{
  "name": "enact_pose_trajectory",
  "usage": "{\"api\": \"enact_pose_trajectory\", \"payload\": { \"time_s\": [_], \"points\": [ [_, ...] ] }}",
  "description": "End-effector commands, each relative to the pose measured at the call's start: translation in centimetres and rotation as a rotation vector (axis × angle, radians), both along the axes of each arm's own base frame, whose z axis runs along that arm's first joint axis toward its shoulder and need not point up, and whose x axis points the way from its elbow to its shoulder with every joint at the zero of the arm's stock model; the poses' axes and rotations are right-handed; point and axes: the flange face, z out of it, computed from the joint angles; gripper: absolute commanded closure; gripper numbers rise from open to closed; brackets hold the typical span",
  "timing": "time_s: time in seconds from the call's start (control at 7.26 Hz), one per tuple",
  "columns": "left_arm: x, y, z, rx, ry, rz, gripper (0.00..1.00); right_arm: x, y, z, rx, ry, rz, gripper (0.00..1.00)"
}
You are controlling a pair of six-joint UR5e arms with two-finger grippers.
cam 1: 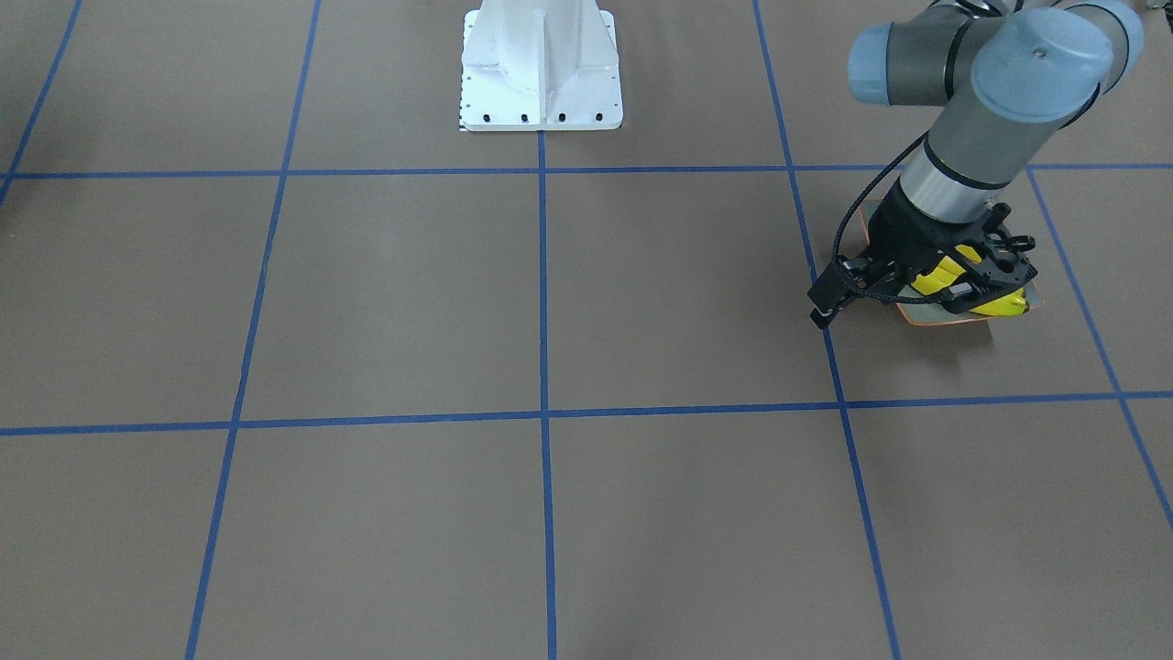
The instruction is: Transfer all bananas from basket to plate
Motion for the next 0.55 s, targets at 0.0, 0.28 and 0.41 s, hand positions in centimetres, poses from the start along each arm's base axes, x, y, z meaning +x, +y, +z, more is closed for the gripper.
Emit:
{"api": "enact_pose_trajectory", "payload": {
  "time_s": [0.0, 0.28, 0.41],
  "points": [
    [-0.13, 0.09, -0.27, 0.005, 0.004, -0.001, 0.00, 0.00, 0.05, 0.13, -0.004, 0.000, 0.001, 0.15],
    [-0.55, 0.35, -0.50, 0.010, 0.008, -0.005, 0.00, -0.01, 0.19, 0.41, -0.010, 0.000, 0.001, 0.15],
    [-0.71, 0.58, -0.47, 0.012, 0.009, -0.004, 0.00, -0.02, 0.26, 0.55, -0.013, -0.002, 0.001, 0.15]
  ]
}}
